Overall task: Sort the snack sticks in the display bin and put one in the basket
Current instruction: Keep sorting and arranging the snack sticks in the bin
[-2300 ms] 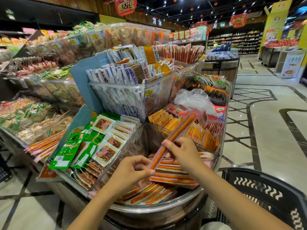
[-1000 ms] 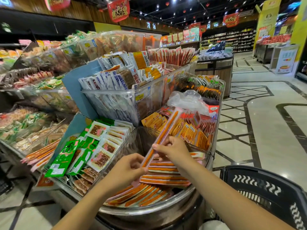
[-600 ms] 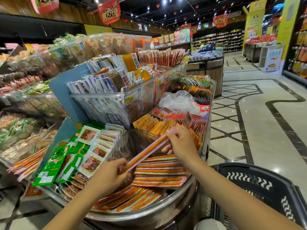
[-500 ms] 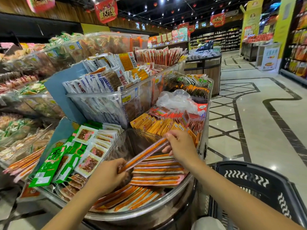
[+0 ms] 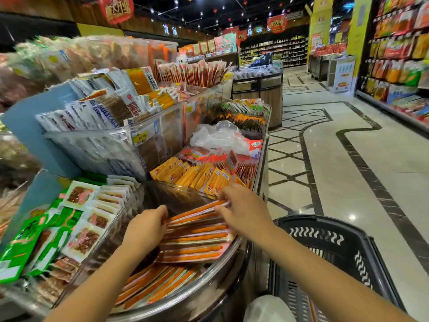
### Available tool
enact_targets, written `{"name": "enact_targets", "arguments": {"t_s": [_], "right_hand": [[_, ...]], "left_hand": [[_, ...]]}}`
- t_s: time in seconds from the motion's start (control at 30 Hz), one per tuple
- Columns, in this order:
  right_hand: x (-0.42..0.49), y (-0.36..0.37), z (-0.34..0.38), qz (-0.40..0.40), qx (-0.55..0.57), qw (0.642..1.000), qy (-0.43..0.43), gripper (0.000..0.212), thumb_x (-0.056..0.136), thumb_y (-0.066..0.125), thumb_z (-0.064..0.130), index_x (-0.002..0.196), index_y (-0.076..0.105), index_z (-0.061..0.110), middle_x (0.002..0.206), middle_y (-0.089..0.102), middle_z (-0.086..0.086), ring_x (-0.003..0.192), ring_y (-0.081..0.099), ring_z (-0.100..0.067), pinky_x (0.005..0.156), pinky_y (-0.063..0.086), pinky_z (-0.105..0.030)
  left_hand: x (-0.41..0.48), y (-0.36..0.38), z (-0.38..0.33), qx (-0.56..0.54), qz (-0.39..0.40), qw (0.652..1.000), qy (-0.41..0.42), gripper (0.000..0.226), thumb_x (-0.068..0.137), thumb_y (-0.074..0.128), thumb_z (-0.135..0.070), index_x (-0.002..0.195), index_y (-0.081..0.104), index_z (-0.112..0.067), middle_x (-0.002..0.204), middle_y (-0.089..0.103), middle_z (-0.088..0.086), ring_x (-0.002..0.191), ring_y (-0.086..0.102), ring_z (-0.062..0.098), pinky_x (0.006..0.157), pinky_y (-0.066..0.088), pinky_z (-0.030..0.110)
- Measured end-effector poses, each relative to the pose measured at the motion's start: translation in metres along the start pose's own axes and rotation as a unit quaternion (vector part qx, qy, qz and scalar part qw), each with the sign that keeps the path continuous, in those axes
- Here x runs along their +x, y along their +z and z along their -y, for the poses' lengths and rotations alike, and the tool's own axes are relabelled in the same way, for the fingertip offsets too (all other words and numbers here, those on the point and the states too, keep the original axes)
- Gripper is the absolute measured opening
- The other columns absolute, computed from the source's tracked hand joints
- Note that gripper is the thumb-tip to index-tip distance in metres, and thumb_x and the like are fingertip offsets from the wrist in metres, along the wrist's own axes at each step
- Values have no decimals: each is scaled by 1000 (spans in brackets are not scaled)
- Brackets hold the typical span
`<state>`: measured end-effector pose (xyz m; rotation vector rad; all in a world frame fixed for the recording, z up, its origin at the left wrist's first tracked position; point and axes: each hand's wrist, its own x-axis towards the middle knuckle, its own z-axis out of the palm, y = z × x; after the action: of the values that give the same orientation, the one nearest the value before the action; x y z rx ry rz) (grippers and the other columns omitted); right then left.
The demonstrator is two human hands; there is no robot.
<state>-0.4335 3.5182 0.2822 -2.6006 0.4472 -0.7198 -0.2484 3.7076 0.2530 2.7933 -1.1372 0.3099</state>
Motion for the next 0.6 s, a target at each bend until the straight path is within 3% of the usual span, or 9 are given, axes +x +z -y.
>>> {"name": "enact_targets", "arguments": {"t_s": [0.1,0.17,0.23,0.43,0.6], "right_hand": [[-3,2,-3,-11,-56,998,-18,24,95,62,45,110,63,27,106,58,7,102,54,-15,90,49,-35],[-5,4,-4,-27,-78,996,-31,28,95,62,47,113,64,26,107,58,5,103,52,-16,92,48,-37],[-5,4,-5,-36,-92,994,-37,30,95,61,49,113,64,25,109,58,3,104,51,-17,92,47,-38],[-6,12,-10,-39,-156,985,-58,31,94,61,49,103,67,20,105,56,-3,102,50,-24,87,45,-40],[-6,14,-6,-42,-163,984,-60,36,92,59,52,108,68,21,107,59,-2,103,52,-23,89,45,-40]], "left_hand": [[9,7,-3,-3,-7,1000,5,10,93,64,-29,87,59,-35,90,65,-10,81,64,12,68,50,28],[12,12,-5,-5,-26,1000,5,8,93,65,-28,89,63,-34,87,61,-11,78,62,11,64,45,26],[14,16,-8,-9,-41,999,0,7,94,64,-25,94,66,-32,89,65,-9,79,65,13,65,49,28],[11,20,-11,-38,8,999,-26,20,95,60,-18,108,71,-28,105,75,-4,95,70,17,82,56,35],[4,5,-9,-26,56,998,22,34,98,56,-22,129,66,-28,125,69,-9,113,65,13,97,53,33]]}}
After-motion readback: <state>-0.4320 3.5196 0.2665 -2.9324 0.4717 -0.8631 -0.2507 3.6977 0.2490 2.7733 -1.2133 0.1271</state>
